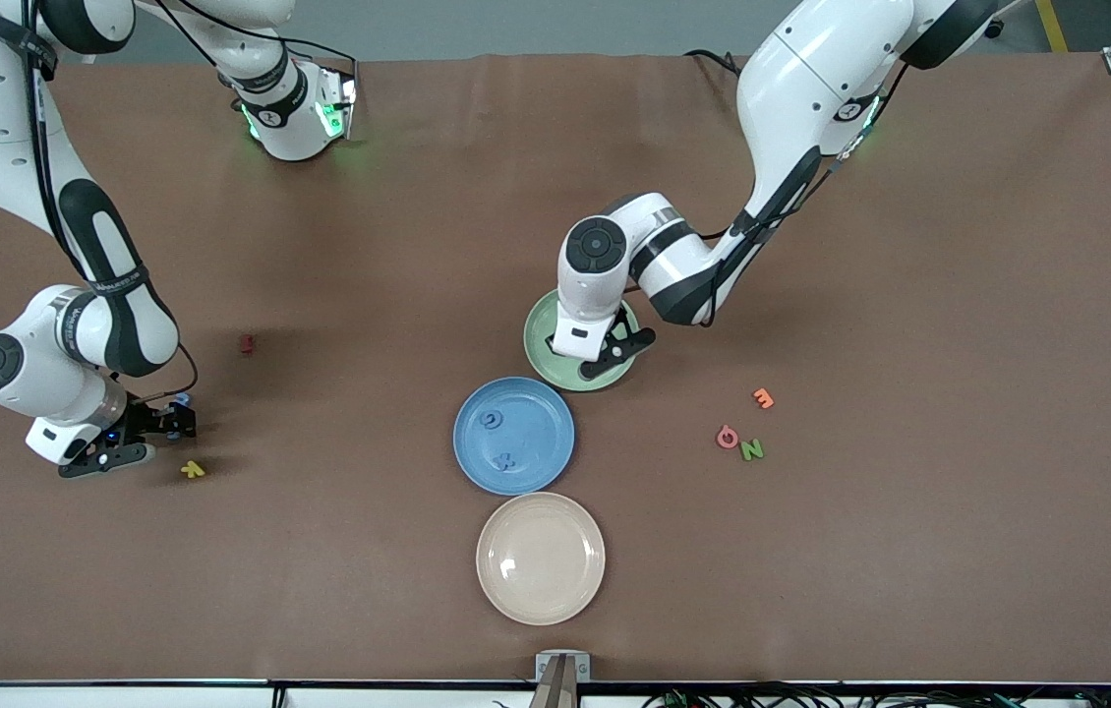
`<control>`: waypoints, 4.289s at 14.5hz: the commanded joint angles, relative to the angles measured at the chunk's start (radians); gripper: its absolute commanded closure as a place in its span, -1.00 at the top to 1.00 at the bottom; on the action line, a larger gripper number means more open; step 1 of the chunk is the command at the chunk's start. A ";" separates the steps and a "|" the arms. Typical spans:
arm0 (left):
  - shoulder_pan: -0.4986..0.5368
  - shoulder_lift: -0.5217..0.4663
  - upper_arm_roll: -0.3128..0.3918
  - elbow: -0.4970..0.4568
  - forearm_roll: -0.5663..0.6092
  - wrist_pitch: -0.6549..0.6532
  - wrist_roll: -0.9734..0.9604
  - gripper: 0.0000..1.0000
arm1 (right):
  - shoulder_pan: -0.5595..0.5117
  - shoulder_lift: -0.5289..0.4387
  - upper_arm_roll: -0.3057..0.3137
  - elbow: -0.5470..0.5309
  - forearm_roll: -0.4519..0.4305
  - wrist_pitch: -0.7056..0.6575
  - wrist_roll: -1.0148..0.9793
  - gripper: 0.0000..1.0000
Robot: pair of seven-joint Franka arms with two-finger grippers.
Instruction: Sort letters by color into matching plates
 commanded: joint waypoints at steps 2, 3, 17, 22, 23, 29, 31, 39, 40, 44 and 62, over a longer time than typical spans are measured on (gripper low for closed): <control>-0.013 0.008 0.008 0.025 0.009 -0.018 -0.002 0.09 | -0.039 -0.023 0.017 -0.047 -0.009 0.007 -0.021 0.54; -0.013 0.008 0.008 0.025 0.009 -0.018 -0.002 0.29 | -0.039 -0.023 0.017 -0.048 -0.009 0.005 -0.021 0.38; 0.225 -0.018 0.019 0.025 0.019 -0.049 0.414 0.24 | 0.191 -0.070 0.026 0.209 0.002 -0.421 0.498 -0.99; 0.351 -0.015 0.019 0.025 0.019 -0.049 0.602 0.23 | 0.445 -0.015 0.026 0.329 0.092 -0.411 1.029 -0.99; 0.370 -0.012 0.019 0.025 0.019 -0.049 0.633 0.22 | 0.490 0.012 0.026 0.370 0.092 -0.411 1.146 -0.99; 0.434 0.011 0.025 0.025 0.017 -0.044 0.773 0.20 | 0.688 0.126 0.026 0.524 0.091 -0.348 1.545 -0.99; 0.429 0.026 0.038 0.026 0.022 -0.040 0.781 0.20 | 0.726 0.144 0.026 0.526 0.091 -0.320 1.599 -0.96; 0.432 0.089 0.051 0.074 0.054 -0.018 0.790 0.15 | 0.786 0.206 0.025 0.549 0.091 -0.248 1.691 1.00; 0.432 0.092 0.051 0.081 0.055 -0.009 0.790 0.15 | 0.777 0.201 0.025 0.549 0.091 -0.256 1.688 1.00; 0.432 0.100 0.051 0.084 0.052 0.000 0.785 0.15 | 0.687 0.123 0.016 0.536 0.086 -0.456 1.493 1.00; 0.421 0.033 0.032 0.084 0.045 -0.050 0.761 -0.66 | 0.063 -0.233 -0.001 -0.161 -0.047 -0.035 0.441 1.00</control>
